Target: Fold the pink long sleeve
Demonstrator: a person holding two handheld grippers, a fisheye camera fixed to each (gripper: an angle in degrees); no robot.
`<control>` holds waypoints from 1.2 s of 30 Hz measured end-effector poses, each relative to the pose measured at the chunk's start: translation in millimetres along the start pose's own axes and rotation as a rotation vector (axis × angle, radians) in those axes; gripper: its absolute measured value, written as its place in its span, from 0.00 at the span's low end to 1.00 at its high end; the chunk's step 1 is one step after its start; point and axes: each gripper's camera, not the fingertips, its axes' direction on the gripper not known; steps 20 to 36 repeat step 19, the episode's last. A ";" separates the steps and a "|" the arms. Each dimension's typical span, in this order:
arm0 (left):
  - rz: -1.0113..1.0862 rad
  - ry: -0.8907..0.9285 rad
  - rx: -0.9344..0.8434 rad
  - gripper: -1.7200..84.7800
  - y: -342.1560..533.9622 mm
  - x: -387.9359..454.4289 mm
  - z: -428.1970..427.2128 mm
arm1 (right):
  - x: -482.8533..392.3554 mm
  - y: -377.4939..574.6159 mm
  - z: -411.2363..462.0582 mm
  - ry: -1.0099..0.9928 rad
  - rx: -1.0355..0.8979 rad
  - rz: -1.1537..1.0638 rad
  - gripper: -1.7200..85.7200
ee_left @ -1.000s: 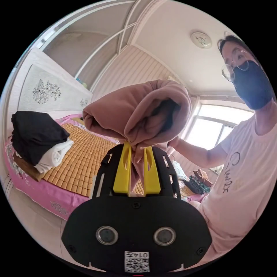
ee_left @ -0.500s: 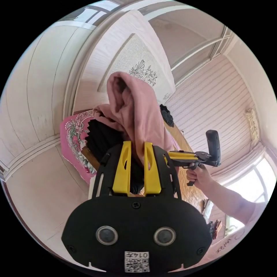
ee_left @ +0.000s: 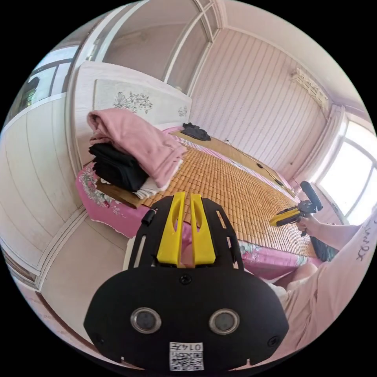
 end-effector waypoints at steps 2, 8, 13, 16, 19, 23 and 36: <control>0.108 0.123 -0.049 0.02 16.0 62.6 19.6 | 38.5 97.2 -17.9 0.043 0.027 0.228 0.09; 0.403 0.392 -0.116 0.02 17.3 230.0 77.4 | 100.1 294.1 -69.2 0.202 0.208 0.644 0.11; 0.641 0.572 -0.201 0.07 11.9 382.1 141.1 | 143.6 386.5 -91.9 0.322 0.298 0.757 0.13; 0.789 0.679 -0.268 0.08 18.5 486.0 191.7 | 186.2 421.5 -108.8 0.344 0.359 0.809 0.13; 0.888 0.758 -0.334 0.09 29.1 588.6 253.2 | 235.4 439.8 -125.2 0.419 0.387 0.830 0.13; 0.888 0.758 -0.334 0.09 29.1 588.6 253.2 | 235.4 439.8 -125.2 0.419 0.387 0.830 0.13; 0.888 0.758 -0.334 0.09 29.1 588.6 253.2 | 235.4 439.8 -125.2 0.419 0.387 0.830 0.13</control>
